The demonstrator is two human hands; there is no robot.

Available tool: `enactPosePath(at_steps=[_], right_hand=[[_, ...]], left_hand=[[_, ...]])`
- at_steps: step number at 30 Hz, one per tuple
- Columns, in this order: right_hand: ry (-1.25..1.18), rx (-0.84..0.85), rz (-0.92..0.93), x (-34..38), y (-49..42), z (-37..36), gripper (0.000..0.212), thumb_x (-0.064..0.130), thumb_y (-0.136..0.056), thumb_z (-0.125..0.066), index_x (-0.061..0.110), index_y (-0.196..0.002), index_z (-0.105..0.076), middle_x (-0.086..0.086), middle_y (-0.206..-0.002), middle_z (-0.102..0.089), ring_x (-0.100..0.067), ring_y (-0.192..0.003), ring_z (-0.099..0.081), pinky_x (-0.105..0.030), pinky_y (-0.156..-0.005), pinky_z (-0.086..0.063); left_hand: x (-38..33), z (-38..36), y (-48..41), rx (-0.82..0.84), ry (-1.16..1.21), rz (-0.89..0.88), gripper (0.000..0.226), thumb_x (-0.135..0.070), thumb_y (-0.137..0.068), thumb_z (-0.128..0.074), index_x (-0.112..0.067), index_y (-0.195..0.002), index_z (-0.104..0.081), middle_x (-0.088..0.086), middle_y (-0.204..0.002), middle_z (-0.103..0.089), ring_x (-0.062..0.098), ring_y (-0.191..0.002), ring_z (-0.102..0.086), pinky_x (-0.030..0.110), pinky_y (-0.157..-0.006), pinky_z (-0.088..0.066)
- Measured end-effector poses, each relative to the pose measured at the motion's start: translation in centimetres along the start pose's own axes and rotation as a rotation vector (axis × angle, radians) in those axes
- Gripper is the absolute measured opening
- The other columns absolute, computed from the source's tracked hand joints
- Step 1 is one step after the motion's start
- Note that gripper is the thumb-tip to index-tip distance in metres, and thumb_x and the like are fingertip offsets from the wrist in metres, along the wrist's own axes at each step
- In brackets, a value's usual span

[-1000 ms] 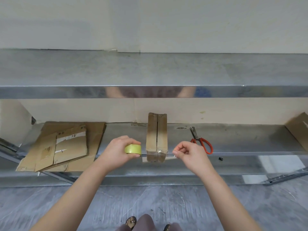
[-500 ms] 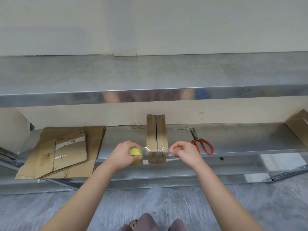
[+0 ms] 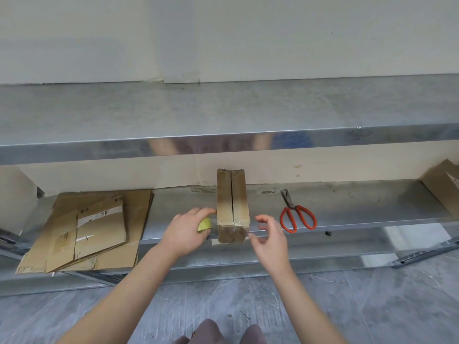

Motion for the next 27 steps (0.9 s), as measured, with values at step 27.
enactPosePath(at_steps=[27], right_hand=[[0.235, 0.109, 0.135, 2.2, -1.3, -2.2, 0.069, 0.003, -0.089, -0.062, 0.055, -0.131, -0.046, 0.009, -0.125, -0.066, 0.006, -0.091, -0.066, -0.01, -0.09, -0.047]], left_hand=[[4.6, 2.5, -0.1, 0.044, 0.038, -0.013, 0.032, -0.031, -0.078, -0.072, -0.026, -0.106, -0.056, -0.007, -0.105, -0.062, 0.017, -0.097, -0.058, 0.029, -0.083, -0.043]])
Point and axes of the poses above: each hand's wrist, its own y-axis away from the middle knuckle, its own z-axis out of the back of the hand, x = y × z, the point moved 3 cm from there along -y, towards the middle knuckle
